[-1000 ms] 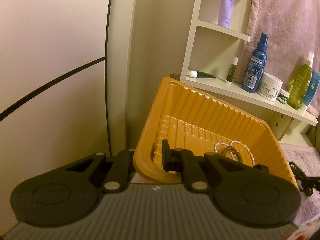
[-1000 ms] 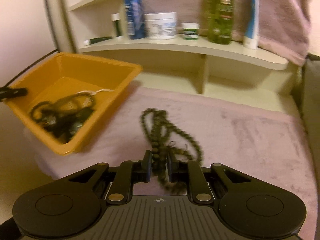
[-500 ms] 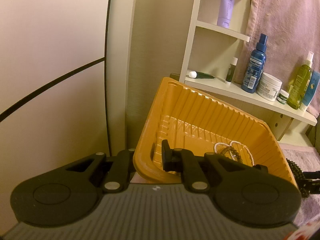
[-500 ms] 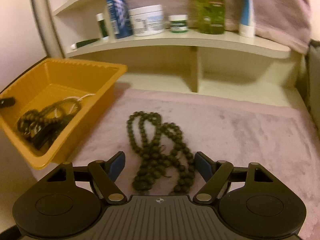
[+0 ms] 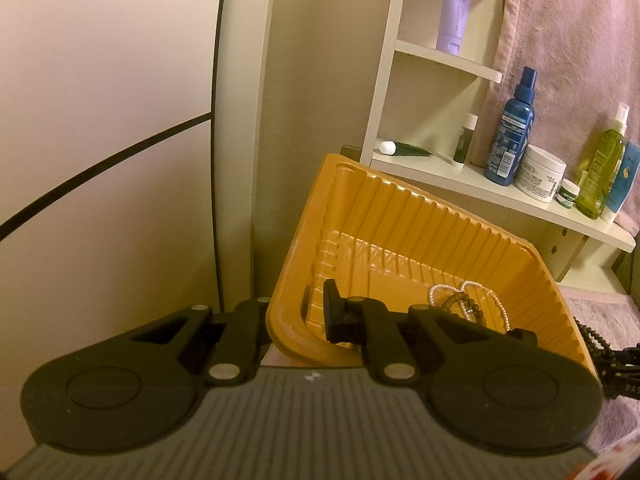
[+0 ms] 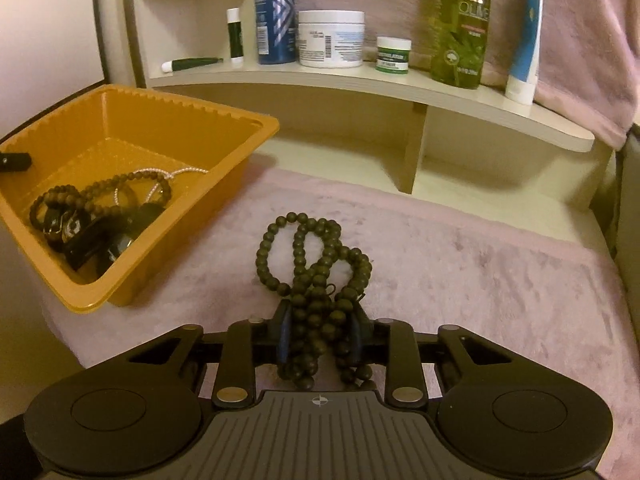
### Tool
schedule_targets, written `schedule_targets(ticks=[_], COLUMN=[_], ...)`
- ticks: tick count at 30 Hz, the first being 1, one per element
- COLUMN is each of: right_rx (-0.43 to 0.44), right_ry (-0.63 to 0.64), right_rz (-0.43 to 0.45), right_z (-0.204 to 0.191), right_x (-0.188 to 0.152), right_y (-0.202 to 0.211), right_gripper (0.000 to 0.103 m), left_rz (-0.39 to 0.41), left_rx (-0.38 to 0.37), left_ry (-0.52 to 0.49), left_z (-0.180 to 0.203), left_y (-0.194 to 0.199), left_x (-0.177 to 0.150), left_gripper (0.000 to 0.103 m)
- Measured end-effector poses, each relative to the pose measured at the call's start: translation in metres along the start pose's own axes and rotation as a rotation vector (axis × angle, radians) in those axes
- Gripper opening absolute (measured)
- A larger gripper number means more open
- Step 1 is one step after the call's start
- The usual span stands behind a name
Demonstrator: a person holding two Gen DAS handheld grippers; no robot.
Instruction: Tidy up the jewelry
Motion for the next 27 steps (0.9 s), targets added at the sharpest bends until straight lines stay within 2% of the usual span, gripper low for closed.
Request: schedule_targets(ticks=[6,15,27], right_rx=[-0.006,-0.002,0.010], right_ry=[-0.049,-0.123,-0.102], right_rz=[-0.011,0.128,0.264], right_z=[0.001,0.009,-0.005], right_x=[0.008,0.038,0.088], right_y=[0.003,0.050,0.121], right_gripper=[0.012,0.012,0.012], left_rz=[0.002,0.009,0.012], left_rx=[-0.003,-0.004,-0.009], left_ry=[-0.004,-0.013,-0.010], left_z=[0.000,0.003,0.002], left_y=[0.000,0.004,0.007], left_x=[0.000,0.000,-0.001], left_gripper=[0.011,0.011,0.011])
Point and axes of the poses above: each gripper's, at about its wrist camera, not at the fingertips, and y roughly against the way its jaws point, z to its right, x to its top, the point moved 1 cm from there along -y, roughly the way its jaws point, and after that the axes turned 4 degrees about -y, right-handed, at the moved point
